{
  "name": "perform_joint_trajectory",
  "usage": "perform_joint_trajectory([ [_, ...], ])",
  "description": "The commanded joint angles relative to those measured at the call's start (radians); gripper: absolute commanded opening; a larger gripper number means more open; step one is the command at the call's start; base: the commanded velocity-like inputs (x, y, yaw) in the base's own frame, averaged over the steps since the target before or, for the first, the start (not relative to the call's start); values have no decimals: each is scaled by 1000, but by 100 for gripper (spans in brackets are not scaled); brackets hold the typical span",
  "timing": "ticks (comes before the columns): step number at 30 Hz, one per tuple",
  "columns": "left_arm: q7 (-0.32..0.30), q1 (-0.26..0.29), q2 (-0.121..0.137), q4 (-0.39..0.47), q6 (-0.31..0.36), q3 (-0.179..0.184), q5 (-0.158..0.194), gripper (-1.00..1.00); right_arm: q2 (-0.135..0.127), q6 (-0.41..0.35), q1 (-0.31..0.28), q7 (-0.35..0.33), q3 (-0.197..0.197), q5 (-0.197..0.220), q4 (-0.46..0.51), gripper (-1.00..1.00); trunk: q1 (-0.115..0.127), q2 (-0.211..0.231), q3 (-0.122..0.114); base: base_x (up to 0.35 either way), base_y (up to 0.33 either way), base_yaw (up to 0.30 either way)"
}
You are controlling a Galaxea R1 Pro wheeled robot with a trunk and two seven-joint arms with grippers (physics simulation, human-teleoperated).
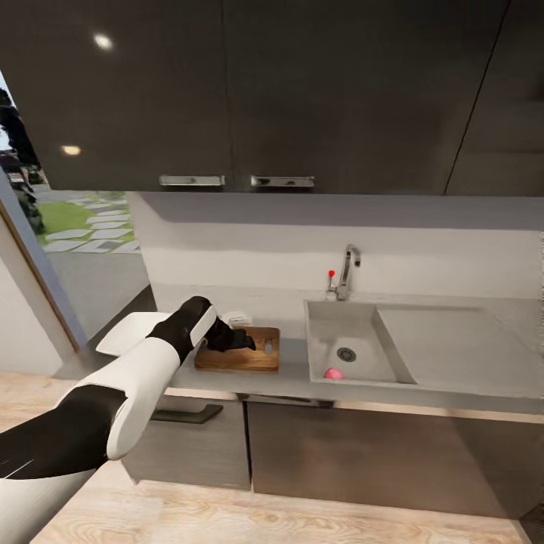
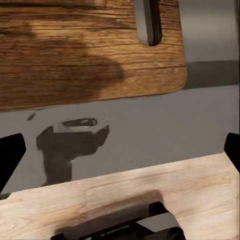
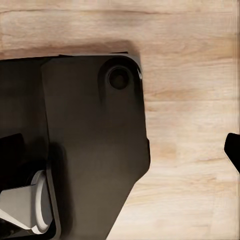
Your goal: In the kitchen, take the Vidalia onion out of the sink, dice it on the chopping board with the paring knife, put the diced onion into the bowl on the countertop, then place both the paring knife and the chopping board into the sink.
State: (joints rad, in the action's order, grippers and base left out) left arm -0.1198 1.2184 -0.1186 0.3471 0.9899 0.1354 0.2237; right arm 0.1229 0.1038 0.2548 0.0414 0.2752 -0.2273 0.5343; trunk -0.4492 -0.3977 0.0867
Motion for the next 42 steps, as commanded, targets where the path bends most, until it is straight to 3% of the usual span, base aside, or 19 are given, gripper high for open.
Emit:
perform_joint_trajectory([
  [1, 0, 1, -1, 0, 3, 9, 6, 100, 1, 2, 0, 0, 5, -10, 0, 100, -1, -2, 2, 0, -330, 0],
  [8, 0, 1, -14, 0, 3, 11, 6, 100, 1, 2, 0, 0, 5, -10, 0, 100, -1, -2, 2, 0, -330, 0],
  [42, 1, 1, -15, 0, 3, 13, 5, 100, 1, 0, 0, -1, 5, -10, -2, 100, -1, -2, 2, 0, -329, 0],
])
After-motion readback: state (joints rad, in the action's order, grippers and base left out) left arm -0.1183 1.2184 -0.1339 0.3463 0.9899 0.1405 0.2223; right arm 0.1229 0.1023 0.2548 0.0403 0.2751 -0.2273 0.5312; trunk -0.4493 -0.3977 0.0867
